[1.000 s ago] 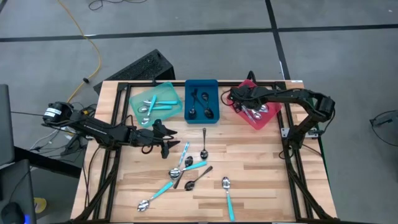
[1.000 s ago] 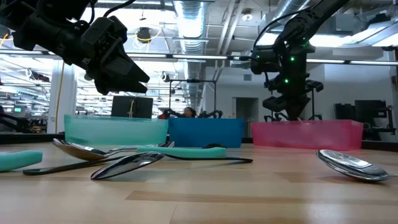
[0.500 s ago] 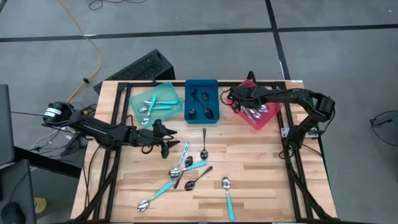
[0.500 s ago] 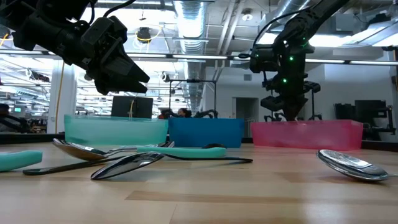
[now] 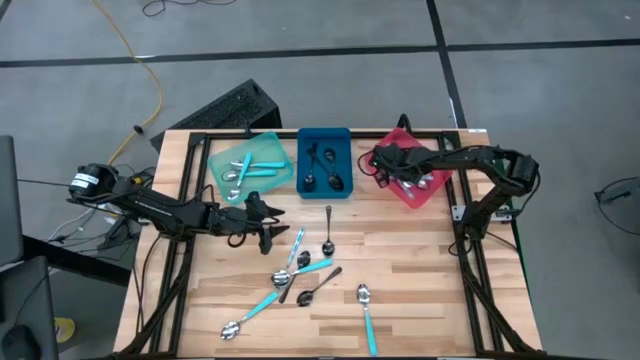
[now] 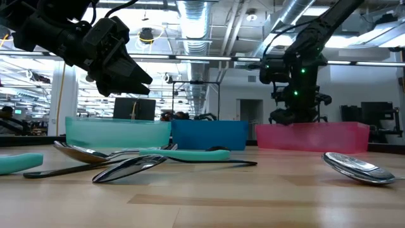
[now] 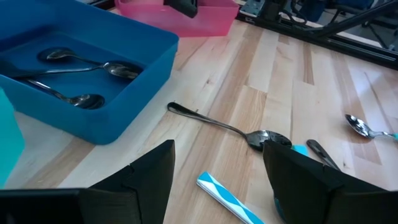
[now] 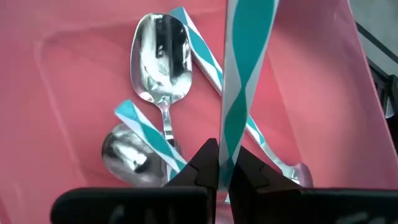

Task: Sort silverware by color (type)
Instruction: Put the white patterned spoon into the pink bin

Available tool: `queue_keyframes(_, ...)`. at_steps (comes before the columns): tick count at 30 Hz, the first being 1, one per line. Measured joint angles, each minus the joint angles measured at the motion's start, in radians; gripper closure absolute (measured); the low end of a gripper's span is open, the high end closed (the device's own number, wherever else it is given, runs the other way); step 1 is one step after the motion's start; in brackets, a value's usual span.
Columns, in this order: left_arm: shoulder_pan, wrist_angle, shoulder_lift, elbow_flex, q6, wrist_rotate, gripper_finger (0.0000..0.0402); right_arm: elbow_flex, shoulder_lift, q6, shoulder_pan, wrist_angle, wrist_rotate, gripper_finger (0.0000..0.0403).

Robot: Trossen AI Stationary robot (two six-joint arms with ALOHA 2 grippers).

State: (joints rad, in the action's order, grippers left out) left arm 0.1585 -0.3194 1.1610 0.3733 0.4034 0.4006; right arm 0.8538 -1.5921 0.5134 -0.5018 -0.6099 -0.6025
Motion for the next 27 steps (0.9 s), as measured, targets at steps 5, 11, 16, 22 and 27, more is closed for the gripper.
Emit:
queue_keyframes(5, 0.0, 0.0, 0.0, 0.0, 0.0, 0.006, 0.0173, -0.01, 0.0, -0.049, 0.0, 0.072, 0.034, 0.0364)
queue_keyframes(11, 0.0, 0.0, 0.0, 0.0, 0.0, 0.007, 0.0173, -0.009, 0.0, -0.053, -0.012, 0.127, 0.057, 0.0363)
queue_keyframes(16, 0.0, 0.0, 0.0, 0.0, 0.0, 0.007, 0.0173, -0.009, 0.0, -0.054, -0.012, 0.138, 0.066, 0.0361)
queue_keyframes(22, 0.0, 0.0, 0.0, 0.0, 0.0, 0.007, 0.0173, -0.022, 0.001, -0.078, -0.018, 0.182, 0.093, 0.0361)
queue_keyframes(27, 0.0, 0.0, 0.0, 0.0, 0.0, 0.007, 0.0173, -0.045, 0.002, -0.078, -0.038, 0.198, 0.11, 0.036)
